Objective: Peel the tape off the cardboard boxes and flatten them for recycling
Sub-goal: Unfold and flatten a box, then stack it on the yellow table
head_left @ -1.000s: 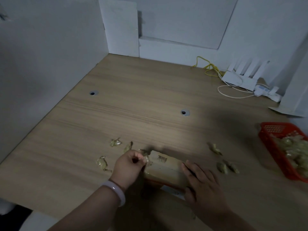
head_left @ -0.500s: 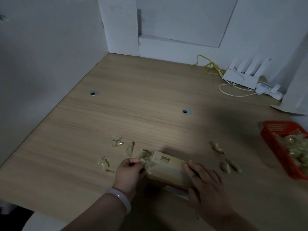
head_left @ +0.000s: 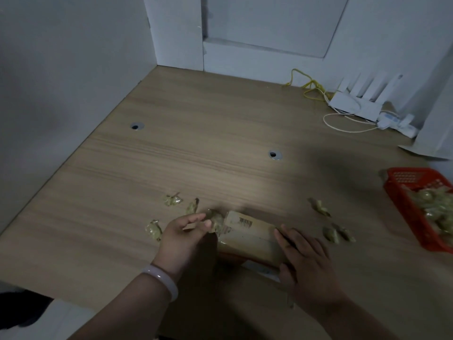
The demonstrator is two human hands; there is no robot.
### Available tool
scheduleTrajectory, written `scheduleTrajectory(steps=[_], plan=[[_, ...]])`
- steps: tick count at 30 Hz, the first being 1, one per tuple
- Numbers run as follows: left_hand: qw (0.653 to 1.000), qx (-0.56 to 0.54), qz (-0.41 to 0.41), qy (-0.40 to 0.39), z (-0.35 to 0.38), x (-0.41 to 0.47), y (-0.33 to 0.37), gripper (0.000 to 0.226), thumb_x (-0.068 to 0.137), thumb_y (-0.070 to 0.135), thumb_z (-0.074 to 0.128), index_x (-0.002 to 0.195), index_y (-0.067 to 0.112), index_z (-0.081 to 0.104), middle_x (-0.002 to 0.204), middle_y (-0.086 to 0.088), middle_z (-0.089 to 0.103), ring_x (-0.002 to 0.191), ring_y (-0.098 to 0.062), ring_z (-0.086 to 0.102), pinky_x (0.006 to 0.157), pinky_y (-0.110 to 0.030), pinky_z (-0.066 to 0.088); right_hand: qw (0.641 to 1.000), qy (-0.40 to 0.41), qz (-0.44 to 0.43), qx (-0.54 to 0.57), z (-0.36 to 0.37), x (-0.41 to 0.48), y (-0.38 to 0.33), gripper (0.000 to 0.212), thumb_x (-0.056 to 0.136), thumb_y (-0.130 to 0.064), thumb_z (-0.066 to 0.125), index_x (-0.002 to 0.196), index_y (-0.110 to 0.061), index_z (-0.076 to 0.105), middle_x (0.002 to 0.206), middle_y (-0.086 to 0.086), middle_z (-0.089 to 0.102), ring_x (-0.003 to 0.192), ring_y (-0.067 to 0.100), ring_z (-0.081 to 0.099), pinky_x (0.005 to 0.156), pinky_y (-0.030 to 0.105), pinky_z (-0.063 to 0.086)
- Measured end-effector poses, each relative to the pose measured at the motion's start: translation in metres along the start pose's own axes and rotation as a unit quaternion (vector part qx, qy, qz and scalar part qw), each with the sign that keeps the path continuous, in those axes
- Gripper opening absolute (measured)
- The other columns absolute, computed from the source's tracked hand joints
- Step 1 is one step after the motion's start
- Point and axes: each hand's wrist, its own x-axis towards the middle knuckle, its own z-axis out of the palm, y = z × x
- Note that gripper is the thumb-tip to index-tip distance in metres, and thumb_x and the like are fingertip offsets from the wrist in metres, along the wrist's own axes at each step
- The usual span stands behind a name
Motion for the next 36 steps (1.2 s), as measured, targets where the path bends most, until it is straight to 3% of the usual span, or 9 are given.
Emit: scheduleTrajectory(steps=[3,6,13,17,21,25,31,33,36], plan=[[0.995,-0.084,-0.045,0.02,-0.004,-0.004,0.004,0.01,0.087,0.016,0.067,0.084,0.009,0.06,0.077,-0.008,0.064,0.069,-0.019,0.063,0.061,-0.032,0.054,1.0,-0.006,0.002,-0.006,0.001,-0.001,0.001,0.067,0.072,-0.039,0.05,0.138,-0.023,0.052,0.142,-0.004,0.049,0.125,0.02,0.047,0.102,0.041,0.036],[0.996,-0.02,-0.08,0.024,-0.004,-0.012,-0.005,0.027,0.087,0.026,0.067,0.067,0.01,0.06,0.06,-0.007,0.064,0.062,-0.024,0.063,0.063,-0.036,0.054,1.0,-0.009,0.008,-0.01,0.002,-0.001,0.0,0.069,0.071,-0.038,0.05,0.138,-0.024,0.051,0.142,-0.004,0.049,0.126,0.02,0.047,0.101,0.041,0.036],[0.992,0.117,-0.035,0.031,0.02,-0.013,-0.007,0.025,0.073,0.033,0.08,0.077,0.015,0.063,0.076,-0.004,0.069,0.077,-0.024,0.067,0.076,-0.04,0.056,0.998,0.044,0.03,-0.016,0.007,-0.007,-0.024,0.063,0.072,-0.036,0.048,0.132,-0.017,0.059,0.138,0.001,0.054,0.123,0.022,0.048,0.099,0.038,0.034],[0.971,0.234,0.029,0.051,0.018,-0.005,-0.003,0.02,0.078,0.032,0.076,0.069,0.022,0.06,0.072,0.007,0.066,0.074,-0.013,0.063,0.07,-0.022,0.045,0.997,0.048,0.041,-0.041,0.011,-0.01,-0.032,0.061,0.076,-0.036,0.046,0.132,-0.015,0.058,0.14,0.003,0.052,0.124,0.024,0.051,0.098,0.041,0.038],[0.965,0.252,0.049,0.057,0.016,-0.007,-0.006,0.023,0.084,0.028,0.07,0.066,0.027,0.056,0.069,0.012,0.063,0.072,-0.011,0.061,0.067,-0.019,0.04,0.996,0.043,0.045,-0.057,0.012,-0.011,-0.032,0.061,0.078,-0.037,0.045,0.134,-0.016,0.056,0.142,0.004,0.05,0.124,0.025,0.051,0.1,0.042,0.037],[0.975,0.218,0.011,0.046,0.015,-0.006,-0.008,0.022,0.087,0.021,0.066,0.068,0.023,0.055,0.072,0.001,0.066,0.076,-0.023,0.066,0.076,-0.035,0.055,0.996,0.043,0.046,-0.056,0.013,-0.013,-0.032,0.062,0.077,-0.038,0.045,0.134,-0.017,0.056,0.142,0.003,0.05,0.122,0.025,0.052,0.1,0.041,0.034],[0.979,0.192,-0.066,0.027,0.012,0.005,-0.012,0.013,0.091,0.017,0.058,0.08,0.015,0.061,0.084,-0.013,0.068,0.083,-0.033,0.067,0.081,-0.047,0.056,0.997,0.049,0.032,-0.044,0.013,-0.013,-0.03,0.062,0.076,-0.037,0.047,0.134,-0.017,0.056,0.143,0.003,0.049,0.125,0.024,0.05,0.101,0.042,0.037],[0.988,0.101,-0.112,0.033,0.015,0.006,-0.013,0.012,0.093,0.012,0.056,0.082,0.012,0.061,0.088,-0.02,0.068,0.074,-0.034,0.07,0.074,-0.047,0.058,0.998,0.045,0.028,-0.043,0.013,-0.013,-0.028,0.061,0.078,-0.037,0.047,0.135,-0.018,0.055,0.143,0.003,0.049,0.126,0.024,0.05,0.101,0.042,0.037],[0.99,0.012,-0.131,0.051,0.018,0.006,-0.015,0.015,0.093,0.007,0.056,0.079,0.013,0.058,0.075,-0.012,0.066,0.057,-0.026,0.068,0.053,-0.032,0.056,0.998,0.041,0.026,-0.042,0.013,-0.013,-0.027,0.061,0.079,-0.038,0.047,0.136,-0.019,0.054,0.144,0.001,0.048,0.126,0.023,0.05,0.101,0.043,0.037]])
